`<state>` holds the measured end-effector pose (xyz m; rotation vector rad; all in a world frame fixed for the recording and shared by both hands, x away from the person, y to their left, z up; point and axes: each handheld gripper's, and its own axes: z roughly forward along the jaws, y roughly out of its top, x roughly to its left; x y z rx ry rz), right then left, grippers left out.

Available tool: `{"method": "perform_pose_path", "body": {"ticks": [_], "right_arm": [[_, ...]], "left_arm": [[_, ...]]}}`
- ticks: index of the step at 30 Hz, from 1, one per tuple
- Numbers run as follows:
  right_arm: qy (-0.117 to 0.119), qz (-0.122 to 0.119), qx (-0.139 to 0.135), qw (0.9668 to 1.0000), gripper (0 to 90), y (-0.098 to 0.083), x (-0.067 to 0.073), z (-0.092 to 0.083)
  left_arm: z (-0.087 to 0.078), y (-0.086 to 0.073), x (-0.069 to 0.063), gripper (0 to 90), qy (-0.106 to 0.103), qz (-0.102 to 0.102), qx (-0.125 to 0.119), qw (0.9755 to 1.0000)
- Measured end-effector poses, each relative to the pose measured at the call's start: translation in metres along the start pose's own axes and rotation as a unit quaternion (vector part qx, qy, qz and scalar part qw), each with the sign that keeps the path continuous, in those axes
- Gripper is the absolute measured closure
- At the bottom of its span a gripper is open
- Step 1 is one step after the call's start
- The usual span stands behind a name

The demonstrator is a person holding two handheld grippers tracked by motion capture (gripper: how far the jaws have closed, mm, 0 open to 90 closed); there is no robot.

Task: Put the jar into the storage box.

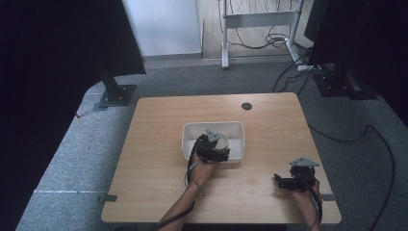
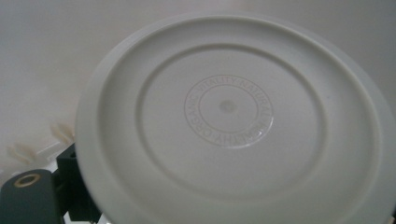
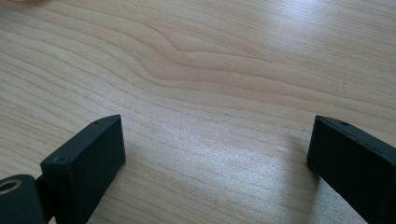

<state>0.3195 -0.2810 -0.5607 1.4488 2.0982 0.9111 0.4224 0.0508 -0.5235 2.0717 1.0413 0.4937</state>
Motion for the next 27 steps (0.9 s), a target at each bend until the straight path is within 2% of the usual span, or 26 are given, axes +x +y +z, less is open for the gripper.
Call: {"method": "perform_pose_path", "body": {"ticks": [8,14,20,27], "right_arm": [[0.000,0.000,0.000,1.0000,3.8,0.000,0.000,0.000],[0.000,0.000,0.000,1.0000,3.8,0.000,0.000,0.000],[0.000,-0.001,0.000,1.0000,3.8,0.000,0.000,0.000],[0.000,-0.001,0.000,1.0000,3.8,0.000,0.000,0.000]], "left_arm": [[0.001,0.001,0.001,9.6,-0.005,0.001,0.006,1.0000],[0.001,0.000,0.005,5.6,-0.018,-0.013,-0.003,0.9997],[-0.004,0.000,0.004,4.9,-0.027,-0.005,-0.010,0.9996],[-0.010,0.000,0.004,4.7,-0.021,0.005,-0.015,0.9997]]}}
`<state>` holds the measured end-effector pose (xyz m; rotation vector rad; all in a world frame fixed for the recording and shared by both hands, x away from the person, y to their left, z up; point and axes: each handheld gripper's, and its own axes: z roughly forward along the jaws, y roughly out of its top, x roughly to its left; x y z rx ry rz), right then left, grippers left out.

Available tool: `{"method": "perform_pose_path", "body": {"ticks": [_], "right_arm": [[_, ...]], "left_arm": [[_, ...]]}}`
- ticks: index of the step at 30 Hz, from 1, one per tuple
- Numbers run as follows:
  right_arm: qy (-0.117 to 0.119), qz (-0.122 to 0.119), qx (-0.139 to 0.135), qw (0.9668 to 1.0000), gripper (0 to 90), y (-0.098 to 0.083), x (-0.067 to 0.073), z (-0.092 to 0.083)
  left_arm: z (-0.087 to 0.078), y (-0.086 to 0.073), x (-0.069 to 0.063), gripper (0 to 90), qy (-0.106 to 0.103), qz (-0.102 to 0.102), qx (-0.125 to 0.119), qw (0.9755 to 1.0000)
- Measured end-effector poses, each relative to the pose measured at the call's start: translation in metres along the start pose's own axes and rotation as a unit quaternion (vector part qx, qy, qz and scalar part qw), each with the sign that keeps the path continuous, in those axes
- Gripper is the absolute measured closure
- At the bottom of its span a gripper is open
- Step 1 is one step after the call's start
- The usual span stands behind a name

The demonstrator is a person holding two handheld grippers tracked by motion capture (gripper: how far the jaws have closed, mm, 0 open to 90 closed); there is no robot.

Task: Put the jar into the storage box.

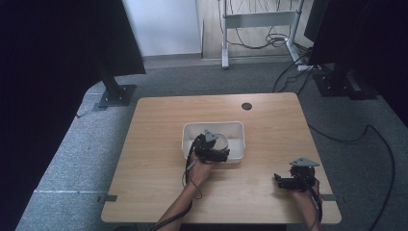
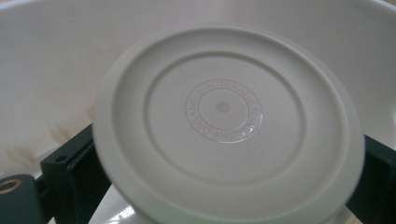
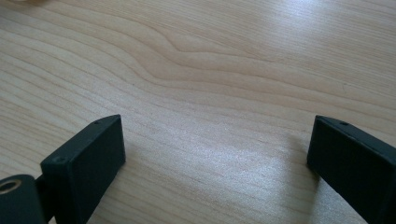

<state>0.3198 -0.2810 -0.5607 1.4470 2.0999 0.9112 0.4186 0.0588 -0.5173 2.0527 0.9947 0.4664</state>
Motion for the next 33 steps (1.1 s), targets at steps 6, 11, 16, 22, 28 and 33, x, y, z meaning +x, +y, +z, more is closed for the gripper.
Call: {"method": "perform_pose_path", "body": {"ticks": [6,11,16,22,28,33], "right_arm": [[0.000,0.000,0.000,1.0000,3.8,0.000,0.000,0.000],[0.000,0.000,0.000,1.0000,3.8,0.000,0.000,0.000],[0.000,0.000,0.000,1.0000,3.9,0.000,0.000,0.000],[0.000,0.000,0.000,1.0000,3.8,0.000,0.000,0.000],[0.000,0.000,0.000,1.0000,3.8,0.000,0.000,0.000],[0.000,0.000,0.000,1.0000,3.8,0.000,0.000,0.000]], "left_arm": [[-0.005,0.000,0.002,4.7,-0.010,0.003,0.003,0.9999],[-0.010,-0.002,0.003,4.7,-0.019,0.004,0.000,0.9998],[-0.014,-0.003,0.003,4.8,-0.021,0.007,0.000,0.9997],[-0.021,-0.004,0.004,4.9,-0.022,0.008,-0.005,0.9997],[-0.028,-0.006,0.005,5.0,-0.021,0.013,-0.007,0.9997],[-0.032,-0.007,0.007,5.1,-0.023,0.015,-0.006,0.9996]]}}
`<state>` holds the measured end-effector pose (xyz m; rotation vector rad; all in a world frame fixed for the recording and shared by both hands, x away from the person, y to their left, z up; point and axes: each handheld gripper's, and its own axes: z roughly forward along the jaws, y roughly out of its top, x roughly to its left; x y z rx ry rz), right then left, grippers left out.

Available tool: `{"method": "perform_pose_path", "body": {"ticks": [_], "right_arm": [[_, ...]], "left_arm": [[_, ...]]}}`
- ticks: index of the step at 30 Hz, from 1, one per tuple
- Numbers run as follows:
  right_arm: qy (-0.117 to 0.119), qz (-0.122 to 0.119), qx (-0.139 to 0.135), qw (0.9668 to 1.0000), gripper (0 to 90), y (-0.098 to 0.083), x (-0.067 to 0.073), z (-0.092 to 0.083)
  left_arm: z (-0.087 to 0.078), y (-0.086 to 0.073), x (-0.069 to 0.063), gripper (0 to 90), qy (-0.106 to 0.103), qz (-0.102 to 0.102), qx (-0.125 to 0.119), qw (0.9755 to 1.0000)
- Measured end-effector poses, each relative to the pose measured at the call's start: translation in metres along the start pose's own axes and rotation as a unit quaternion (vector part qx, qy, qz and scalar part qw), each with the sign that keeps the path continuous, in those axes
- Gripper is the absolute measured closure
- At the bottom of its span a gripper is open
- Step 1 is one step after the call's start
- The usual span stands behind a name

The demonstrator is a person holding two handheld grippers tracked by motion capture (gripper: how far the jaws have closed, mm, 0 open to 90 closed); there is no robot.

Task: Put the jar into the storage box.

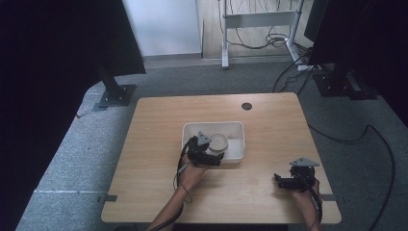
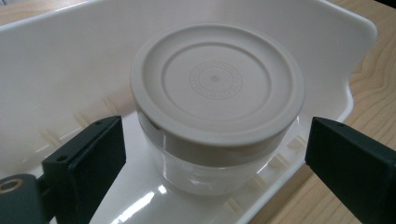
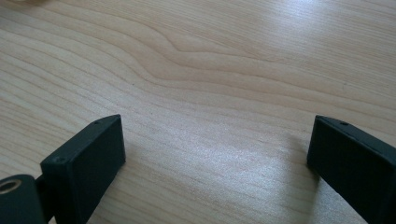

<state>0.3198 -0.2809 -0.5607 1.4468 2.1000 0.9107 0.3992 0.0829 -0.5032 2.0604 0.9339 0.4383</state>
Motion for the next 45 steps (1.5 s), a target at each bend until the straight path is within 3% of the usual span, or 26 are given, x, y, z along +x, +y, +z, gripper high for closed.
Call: {"method": "perform_pose_path", "body": {"ticks": [16,45], "right_arm": [[0.000,0.000,0.000,1.0000,3.8,0.000,0.000,0.000],[0.000,0.000,0.000,1.0000,3.8,0.000,0.000,0.000]], "left_arm": [[-0.012,-0.009,0.000,5.1,-0.012,0.004,-0.001,0.9999],[-0.056,-0.026,0.014,5.1,-0.013,-0.010,-0.022,0.9996]]}}
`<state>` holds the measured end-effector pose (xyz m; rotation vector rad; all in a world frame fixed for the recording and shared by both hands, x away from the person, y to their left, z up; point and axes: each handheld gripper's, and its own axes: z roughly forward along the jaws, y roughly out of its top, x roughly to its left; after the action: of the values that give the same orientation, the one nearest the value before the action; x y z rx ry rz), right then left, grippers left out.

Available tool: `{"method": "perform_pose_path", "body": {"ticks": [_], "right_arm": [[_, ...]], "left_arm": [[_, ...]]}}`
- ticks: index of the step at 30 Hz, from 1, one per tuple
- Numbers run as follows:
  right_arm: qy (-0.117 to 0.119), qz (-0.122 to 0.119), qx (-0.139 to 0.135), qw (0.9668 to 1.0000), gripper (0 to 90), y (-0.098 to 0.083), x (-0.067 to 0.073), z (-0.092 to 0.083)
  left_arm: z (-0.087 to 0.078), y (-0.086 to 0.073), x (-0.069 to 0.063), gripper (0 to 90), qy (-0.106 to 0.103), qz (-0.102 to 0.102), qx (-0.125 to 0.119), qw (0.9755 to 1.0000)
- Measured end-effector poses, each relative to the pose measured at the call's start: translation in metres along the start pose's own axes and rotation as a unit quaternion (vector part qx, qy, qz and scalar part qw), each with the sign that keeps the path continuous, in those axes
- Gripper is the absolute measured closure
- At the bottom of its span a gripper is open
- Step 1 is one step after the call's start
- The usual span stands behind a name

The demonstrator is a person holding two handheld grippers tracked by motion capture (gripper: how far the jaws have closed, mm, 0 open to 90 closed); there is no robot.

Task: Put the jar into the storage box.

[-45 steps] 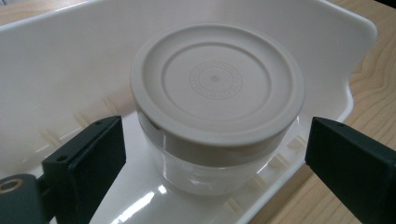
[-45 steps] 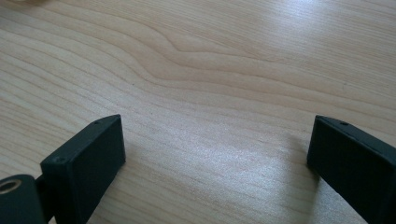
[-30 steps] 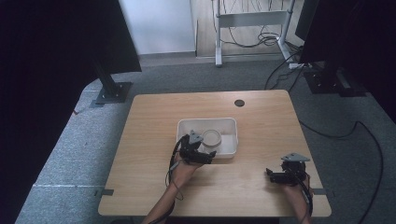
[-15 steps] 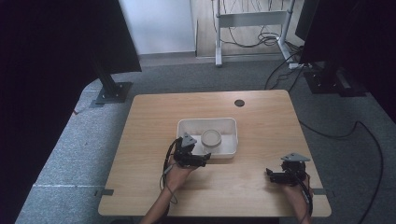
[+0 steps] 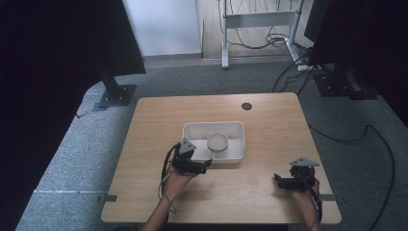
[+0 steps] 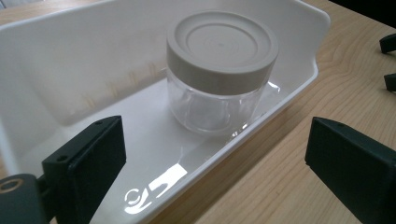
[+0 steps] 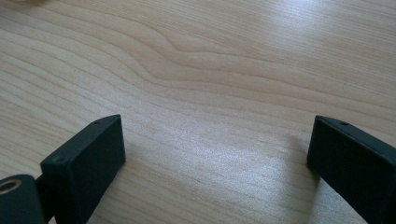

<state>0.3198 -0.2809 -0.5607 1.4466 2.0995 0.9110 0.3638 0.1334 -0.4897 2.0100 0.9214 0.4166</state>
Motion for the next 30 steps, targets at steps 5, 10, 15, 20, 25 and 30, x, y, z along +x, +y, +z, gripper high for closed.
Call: {"method": "perform_pose_path", "body": {"ticks": [5,10,15,20,25,30], "right_arm": [[0.000,0.000,0.000,1.0000,3.8,0.000,0.000,0.000],[0.000,0.000,0.000,1.0000,3.8,0.000,0.000,0.000],[0.000,0.000,0.000,1.0000,3.8,0.000,0.000,0.000],[0.000,0.000,0.000,1.0000,3.8,0.000,0.000,0.000],[0.000,0.000,0.000,1.0000,3.8,0.000,0.000,0.000],[0.000,0.000,0.000,1.0000,3.9,0.000,0.000,0.000]], "left_arm": [[-0.010,-0.005,0.005,5.1,0.001,-0.009,-0.008,0.9999],[-0.019,-0.009,0.008,5.1,-0.001,-0.012,-0.017,0.9998],[-0.026,-0.012,0.010,5.2,-0.002,-0.012,-0.023,0.9996],[-0.031,-0.016,0.010,5.4,-0.003,-0.007,-0.024,0.9997],[-0.035,-0.021,0.012,5.5,-0.002,-0.004,-0.024,0.9997],[-0.042,-0.026,0.014,5.5,0.004,-0.005,-0.027,0.9996]]}}
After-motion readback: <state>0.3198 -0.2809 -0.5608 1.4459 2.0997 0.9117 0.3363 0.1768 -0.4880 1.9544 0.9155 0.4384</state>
